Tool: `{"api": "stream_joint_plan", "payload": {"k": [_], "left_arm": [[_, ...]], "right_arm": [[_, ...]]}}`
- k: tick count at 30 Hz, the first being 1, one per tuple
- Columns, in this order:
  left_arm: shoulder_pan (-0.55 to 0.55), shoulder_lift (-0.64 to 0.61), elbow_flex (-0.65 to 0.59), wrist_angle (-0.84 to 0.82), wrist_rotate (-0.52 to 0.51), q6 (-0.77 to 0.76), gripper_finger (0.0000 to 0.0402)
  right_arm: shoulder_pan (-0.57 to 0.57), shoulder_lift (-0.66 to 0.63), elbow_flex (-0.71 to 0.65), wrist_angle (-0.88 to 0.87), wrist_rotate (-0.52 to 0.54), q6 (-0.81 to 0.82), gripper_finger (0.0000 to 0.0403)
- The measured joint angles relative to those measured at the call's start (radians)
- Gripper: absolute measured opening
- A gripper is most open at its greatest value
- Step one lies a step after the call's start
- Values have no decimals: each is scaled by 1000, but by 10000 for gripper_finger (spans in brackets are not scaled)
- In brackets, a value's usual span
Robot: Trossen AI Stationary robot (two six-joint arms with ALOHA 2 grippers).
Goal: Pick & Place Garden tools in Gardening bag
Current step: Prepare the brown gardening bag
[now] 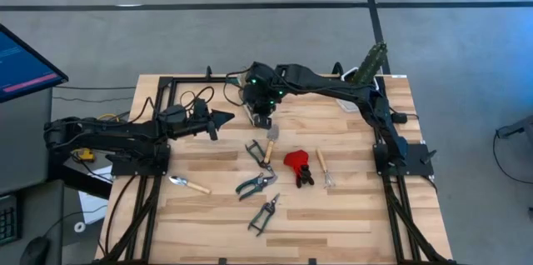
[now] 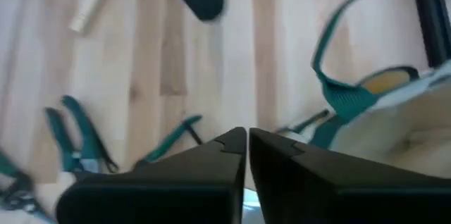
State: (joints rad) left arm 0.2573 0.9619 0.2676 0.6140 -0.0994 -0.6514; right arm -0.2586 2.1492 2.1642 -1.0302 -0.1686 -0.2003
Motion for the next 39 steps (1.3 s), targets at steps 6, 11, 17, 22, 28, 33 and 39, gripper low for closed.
{"api": "stream_joint_plan", "payload": {"k": [6,11,17,22,28,33,39], "left_arm": [[0,0,0,-2,10,0,2],[0,0,0,-3,21,0,2],[0,0,0,-5,26,0,2],[0,0,0,-5,26,0,2],[-3,0,0,-5,26,0,2],[-3,0,0,-5,26,0,2],[-3,0,0,-6,26,0,2]], "right_arm": [[-4,0,-32,31,107,-35,112],[-8,-2,-61,28,118,-35,175],[-8,-3,-105,52,118,-36,202],[-18,-1,-155,58,117,-35,197],[-19,-1,-190,104,117,-27,159],[-17,-1,-190,103,117,-32,81],[-8,-1,-190,70,117,-86,8]]}}
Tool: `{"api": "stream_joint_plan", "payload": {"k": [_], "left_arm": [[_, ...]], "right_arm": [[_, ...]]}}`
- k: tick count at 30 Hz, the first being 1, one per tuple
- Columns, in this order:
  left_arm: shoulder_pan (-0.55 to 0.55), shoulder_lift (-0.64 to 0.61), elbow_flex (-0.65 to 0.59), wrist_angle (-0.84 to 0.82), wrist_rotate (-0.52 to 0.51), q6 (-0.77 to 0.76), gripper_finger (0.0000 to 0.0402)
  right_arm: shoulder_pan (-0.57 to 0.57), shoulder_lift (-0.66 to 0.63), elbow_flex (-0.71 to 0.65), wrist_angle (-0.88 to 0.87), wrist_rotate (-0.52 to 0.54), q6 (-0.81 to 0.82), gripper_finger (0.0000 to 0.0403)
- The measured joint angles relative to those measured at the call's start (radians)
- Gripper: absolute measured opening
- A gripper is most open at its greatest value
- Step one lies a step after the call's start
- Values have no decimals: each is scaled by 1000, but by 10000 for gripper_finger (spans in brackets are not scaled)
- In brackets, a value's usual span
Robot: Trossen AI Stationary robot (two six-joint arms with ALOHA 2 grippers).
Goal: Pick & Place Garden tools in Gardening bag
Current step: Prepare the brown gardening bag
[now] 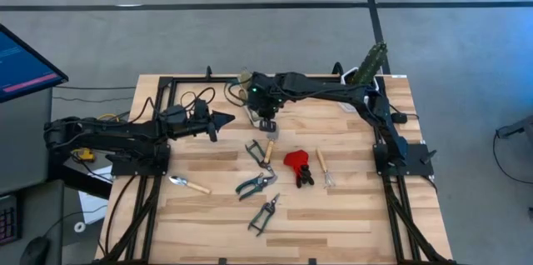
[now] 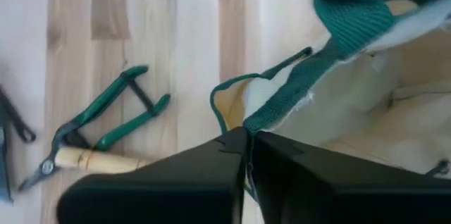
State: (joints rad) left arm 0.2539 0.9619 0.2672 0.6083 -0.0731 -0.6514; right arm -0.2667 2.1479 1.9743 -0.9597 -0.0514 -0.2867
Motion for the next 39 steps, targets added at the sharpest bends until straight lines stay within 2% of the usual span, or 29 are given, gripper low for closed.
{"api": "stream_joint_plan", "payload": {"k": [10,15,26,39], "left_arm": [[0,0,0,-1,0,0,2],[0,0,0,-2,-1,-3,2],[0,0,0,-2,-1,-3,2],[0,0,0,-2,-9,-3,2]], "right_arm": [[6,0,0,-152,4,-114,2],[-33,0,0,-211,55,-149,1],[-100,0,0,-212,59,-176,1],[-51,0,0,-214,52,-164,19]]}}
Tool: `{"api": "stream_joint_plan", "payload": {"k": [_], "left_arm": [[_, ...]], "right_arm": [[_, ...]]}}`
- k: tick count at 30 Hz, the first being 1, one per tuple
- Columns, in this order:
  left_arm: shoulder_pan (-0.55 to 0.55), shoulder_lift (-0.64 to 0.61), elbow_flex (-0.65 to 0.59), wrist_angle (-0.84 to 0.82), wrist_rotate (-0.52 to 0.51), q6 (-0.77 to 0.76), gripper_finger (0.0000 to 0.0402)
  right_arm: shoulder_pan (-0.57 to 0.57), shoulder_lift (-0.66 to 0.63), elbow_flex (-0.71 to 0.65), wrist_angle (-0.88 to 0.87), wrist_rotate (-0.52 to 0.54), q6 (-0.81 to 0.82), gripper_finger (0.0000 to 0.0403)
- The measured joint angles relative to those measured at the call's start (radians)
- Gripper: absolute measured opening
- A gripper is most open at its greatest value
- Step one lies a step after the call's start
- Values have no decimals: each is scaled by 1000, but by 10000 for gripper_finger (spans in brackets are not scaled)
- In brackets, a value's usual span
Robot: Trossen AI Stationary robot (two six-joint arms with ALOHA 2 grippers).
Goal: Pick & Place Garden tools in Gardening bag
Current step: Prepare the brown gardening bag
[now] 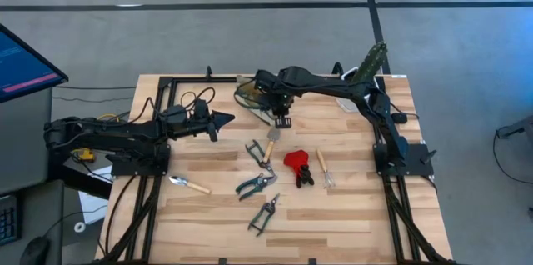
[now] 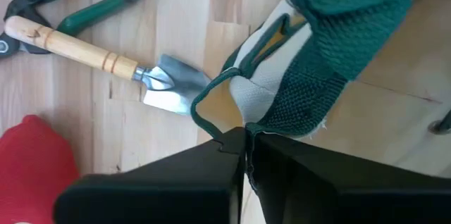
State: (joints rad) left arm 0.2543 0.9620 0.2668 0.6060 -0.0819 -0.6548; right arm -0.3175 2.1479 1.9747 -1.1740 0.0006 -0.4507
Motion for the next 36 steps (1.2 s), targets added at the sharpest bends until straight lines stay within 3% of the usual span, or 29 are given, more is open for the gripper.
{"api": "stream_joint_plan", "payload": {"k": [13,19,30,36], "left_arm": [[0,0,0,0,0,0,2],[0,0,0,0,0,0,2],[21,1,12,-3,-18,-1,2],[128,1,98,-3,87,22,2]], "right_arm": [[10,-2,1,-1,0,3,116],[4,-3,85,-12,0,-1,141],[-4,-4,305,-83,0,24,125],[-4,-5,361,-84,0,68,58]]}}
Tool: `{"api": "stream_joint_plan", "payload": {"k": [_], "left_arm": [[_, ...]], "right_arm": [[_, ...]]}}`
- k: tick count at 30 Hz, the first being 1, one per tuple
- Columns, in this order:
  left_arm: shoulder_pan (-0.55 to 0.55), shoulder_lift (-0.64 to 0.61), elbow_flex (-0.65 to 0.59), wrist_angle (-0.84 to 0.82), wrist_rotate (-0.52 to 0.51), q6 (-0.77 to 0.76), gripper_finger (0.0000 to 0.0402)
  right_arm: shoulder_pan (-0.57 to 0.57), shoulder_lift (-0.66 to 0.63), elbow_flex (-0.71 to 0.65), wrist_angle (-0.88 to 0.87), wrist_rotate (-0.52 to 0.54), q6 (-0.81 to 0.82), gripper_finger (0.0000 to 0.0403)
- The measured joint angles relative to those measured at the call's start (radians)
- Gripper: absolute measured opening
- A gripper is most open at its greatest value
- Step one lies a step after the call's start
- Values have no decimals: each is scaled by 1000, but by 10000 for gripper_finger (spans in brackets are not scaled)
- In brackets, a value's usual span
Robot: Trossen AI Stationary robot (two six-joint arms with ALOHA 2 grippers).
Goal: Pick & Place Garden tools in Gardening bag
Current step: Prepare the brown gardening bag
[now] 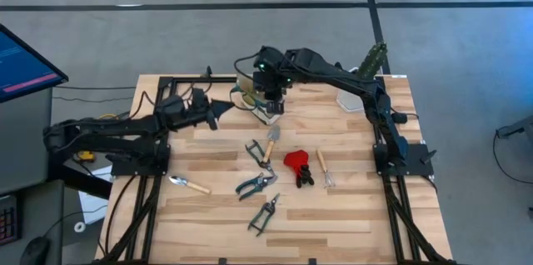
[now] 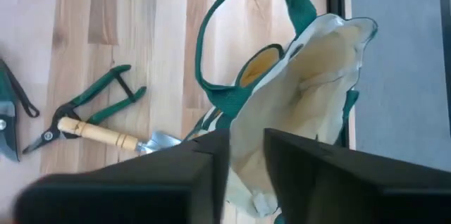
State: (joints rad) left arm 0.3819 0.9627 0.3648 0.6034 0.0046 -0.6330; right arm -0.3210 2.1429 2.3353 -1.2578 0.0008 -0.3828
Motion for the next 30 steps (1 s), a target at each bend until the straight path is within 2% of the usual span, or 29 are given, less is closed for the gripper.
{"api": "stream_joint_plan", "payload": {"k": [3,9,13,18,20,30], "left_arm": [[66,-1,65,-108,55,28,2],[184,40,227,-480,152,143,2],[239,97,324,-502,239,208,2],[289,205,422,-544,353,237,2],[301,248,449,-554,388,241,2],[367,419,513,-590,411,297,2]], "right_arm": [[0,0,0,-2,0,7,11],[0,3,0,21,0,15,2],[-3,4,0,69,-14,18,1],[-29,4,0,142,-138,74,1],[-38,4,0,149,-153,93,1],[-50,5,0,141,-152,96,0]]}}
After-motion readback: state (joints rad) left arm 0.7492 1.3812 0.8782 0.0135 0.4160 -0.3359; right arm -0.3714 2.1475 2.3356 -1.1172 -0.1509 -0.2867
